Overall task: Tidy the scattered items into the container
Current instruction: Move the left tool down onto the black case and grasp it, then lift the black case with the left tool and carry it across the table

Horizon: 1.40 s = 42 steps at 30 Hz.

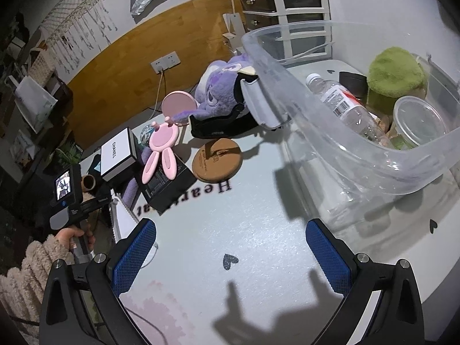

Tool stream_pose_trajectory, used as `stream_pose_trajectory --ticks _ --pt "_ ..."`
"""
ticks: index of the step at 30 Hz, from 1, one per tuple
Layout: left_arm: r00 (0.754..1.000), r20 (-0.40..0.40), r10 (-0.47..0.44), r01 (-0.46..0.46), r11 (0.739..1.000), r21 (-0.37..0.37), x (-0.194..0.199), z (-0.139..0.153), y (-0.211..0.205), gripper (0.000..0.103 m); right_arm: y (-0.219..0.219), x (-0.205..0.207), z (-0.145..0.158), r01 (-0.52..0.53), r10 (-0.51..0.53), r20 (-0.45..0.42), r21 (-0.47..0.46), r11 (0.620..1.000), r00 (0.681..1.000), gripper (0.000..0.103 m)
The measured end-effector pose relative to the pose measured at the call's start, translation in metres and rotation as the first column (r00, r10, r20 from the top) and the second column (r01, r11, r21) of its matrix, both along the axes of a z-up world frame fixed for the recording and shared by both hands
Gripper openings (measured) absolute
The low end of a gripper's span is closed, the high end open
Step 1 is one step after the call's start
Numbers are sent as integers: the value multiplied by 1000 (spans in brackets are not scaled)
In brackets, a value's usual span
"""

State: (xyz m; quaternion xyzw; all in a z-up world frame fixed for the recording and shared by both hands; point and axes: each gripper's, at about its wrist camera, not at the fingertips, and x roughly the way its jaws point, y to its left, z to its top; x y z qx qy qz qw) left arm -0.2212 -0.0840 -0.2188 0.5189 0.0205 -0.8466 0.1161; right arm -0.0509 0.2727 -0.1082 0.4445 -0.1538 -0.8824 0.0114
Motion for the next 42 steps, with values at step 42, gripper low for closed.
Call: stream_pose_trajectory --ticks 42 --pt "964 89 -252 262 957 -127 204 29 20 38 -79 58 -44 -425 411 118 142 894 904 94"
